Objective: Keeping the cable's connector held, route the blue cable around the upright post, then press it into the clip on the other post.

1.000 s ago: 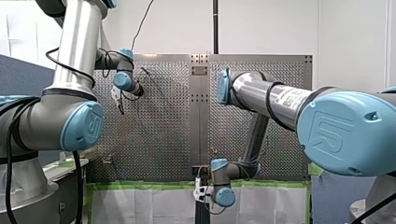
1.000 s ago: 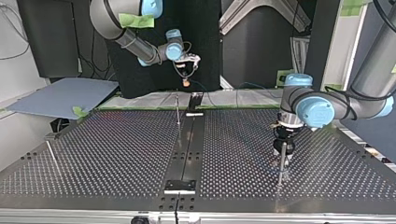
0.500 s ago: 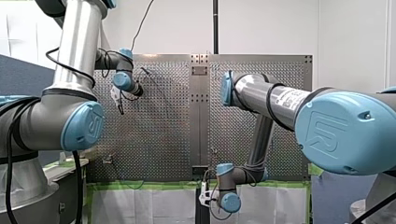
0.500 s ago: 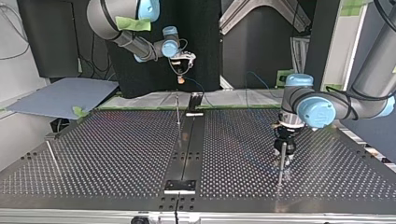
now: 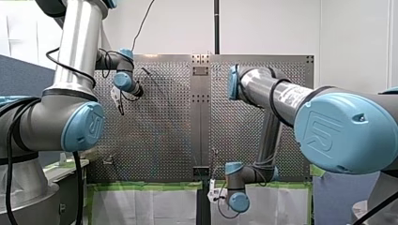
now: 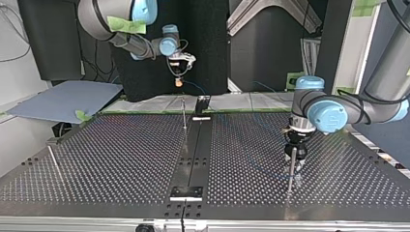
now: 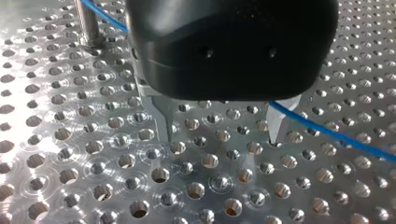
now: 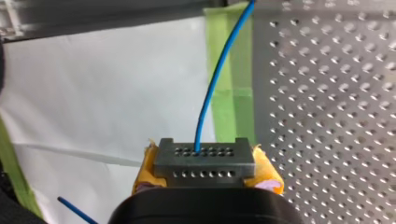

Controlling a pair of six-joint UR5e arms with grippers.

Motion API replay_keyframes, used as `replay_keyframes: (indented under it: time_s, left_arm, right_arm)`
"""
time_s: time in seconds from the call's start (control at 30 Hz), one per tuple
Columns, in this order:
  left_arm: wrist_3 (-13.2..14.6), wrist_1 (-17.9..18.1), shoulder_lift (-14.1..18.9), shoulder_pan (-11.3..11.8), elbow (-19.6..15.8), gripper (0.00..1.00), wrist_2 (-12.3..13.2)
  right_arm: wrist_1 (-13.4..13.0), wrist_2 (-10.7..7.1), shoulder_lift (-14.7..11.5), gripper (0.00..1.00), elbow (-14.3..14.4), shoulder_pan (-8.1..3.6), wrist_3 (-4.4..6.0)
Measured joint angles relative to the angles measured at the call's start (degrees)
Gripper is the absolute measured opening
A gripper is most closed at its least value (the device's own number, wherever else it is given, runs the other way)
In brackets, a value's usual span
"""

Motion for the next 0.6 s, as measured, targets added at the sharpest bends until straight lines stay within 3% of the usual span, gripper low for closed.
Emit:
replay_keyframes:
  time_s: [0.27, 0.6]
  left_arm:
    - [-0.06, -1.10, 0.01, -0.18, 0.00, 0.99, -1.71]
    - [-0.72, -1.40, 0.03, -0.38, 0.00, 0.99, -2.12]
  right_arm:
    - [-4.53, 0.19, -0.65, 0.00, 4.52, 0.58, -2.01]
    - [-10.86, 0.47, -1.43, 0.00, 10.87, 0.27, -2.38]
